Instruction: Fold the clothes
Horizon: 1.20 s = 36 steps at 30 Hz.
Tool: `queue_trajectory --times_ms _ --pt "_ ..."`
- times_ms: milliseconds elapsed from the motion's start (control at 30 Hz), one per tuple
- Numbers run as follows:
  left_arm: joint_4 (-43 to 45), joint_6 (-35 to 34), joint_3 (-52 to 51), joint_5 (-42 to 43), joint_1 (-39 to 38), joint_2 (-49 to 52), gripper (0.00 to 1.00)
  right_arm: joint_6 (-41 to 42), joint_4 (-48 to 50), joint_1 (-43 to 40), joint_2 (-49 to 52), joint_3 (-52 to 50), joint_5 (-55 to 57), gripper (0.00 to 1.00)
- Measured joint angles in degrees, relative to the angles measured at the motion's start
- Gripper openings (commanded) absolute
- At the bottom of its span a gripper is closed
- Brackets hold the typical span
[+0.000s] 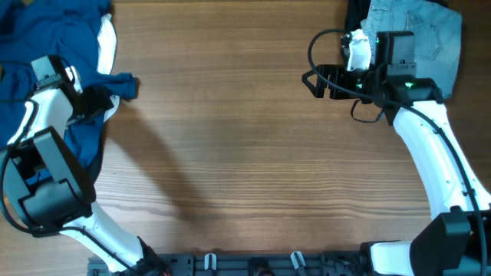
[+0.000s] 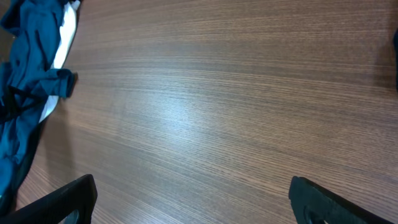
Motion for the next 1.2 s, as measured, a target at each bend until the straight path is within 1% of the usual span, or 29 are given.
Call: queue_trajectory --times_ms 100,200,233,367,400,467,533,600,667,733,767,800,833,967,1033,1067,1133,1200 --pt "-1.49 0.00 0.81 -0.02 0.00 0.00 0.97 0.00 0.76 0.00 0.00 0.00 0.00 0.99" --pt "-6.51 -0.07 4.13 -0.07 0.37 -0.66 0.86 0.02 1.46 0.00 0.00 0.00 0.00 0.99" --pt "-7.78 -0.04 4.63 -0.07 0.52 -1.29 0.84 0.00 1.49 0.00 0.00 0.00 0.00 0.99" --pt "-9.51 -0.15 4.79 -1.07 0.57 -1.81 0.86 0.00 1.49 0.00 0.00 0.00 0.00 1.00" --pt "-9.51 -0.15 4.79 -1.44 0.59 -1.53 0.88 0.02 1.49 0.00 0.00 0.00 0.00 1.00" --pt "-9.46 -0.13 4.79 -1.84 0.74 -0.17 0.90 0.00 1.49 0.00 0.00 0.00 0.00 0.99" --pt "-8.63 -0.17 4.76 -2.10 1.16 0.63 0.89 0.00 1.49 0.00 0.00 0.00 0.00 1.00" --pt "-8.04 -0.17 4.74 -2.21 2.01 0.70 0.84 0.00 1.49 0.00 0.00 0.00 0.00 0.99" --pt "-8.04 -0.17 4.74 -1.20 2.56 0.81 0.76 0.00 1.49 0.00 0.00 0.00 0.02 0.99" --pt "-9.03 -0.31 4.74 1.16 2.62 1.70 0.55 0.00 1.46 0.00 0.00 0.00 0.00 0.99" --pt "-9.90 -0.35 4.74 2.29 2.60 2.67 0.37 0.00 1.46 0.00 0.00 0.00 0.00 0.99" --pt "-10.75 -0.44 4.74 2.62 2.62 3.30 0.13 0.00 1.46 0.00 0.00 0.00 0.00 0.99" --pt "-12.04 -0.42 4.92 2.80 2.73 3.41 0.04 0.00 1.46 0.00 0.00 0.00 0.00 0.99" --pt "-15.13 -0.42 5.64 3.21 2.89 3.48 0.04 0.00 1.46 0.00 0.00 0.00 0.00 0.99" --pt "-20.79 -1.38 7.91 3.67 2.89 3.48 0.04 0.00 1.44 0.00 0.00 0.00 0.00 0.99" --pt "-22.69 -1.77 8.98 3.93 2.89 3.32 0.04 0.00 1.46 0.00 0.00 0.00 0.00 0.98" --pt "-32.74 -3.37 17.46 6.99 2.89 2.32 0.04 0.02 1.46 0.00 0.00 0.00 0.00 0.97" --pt "-36.96 -3.87 22.84 9.68 2.71 -0.63 0.04 0.02 1.42 0.00 0.00 0.00 0.00 0.97"
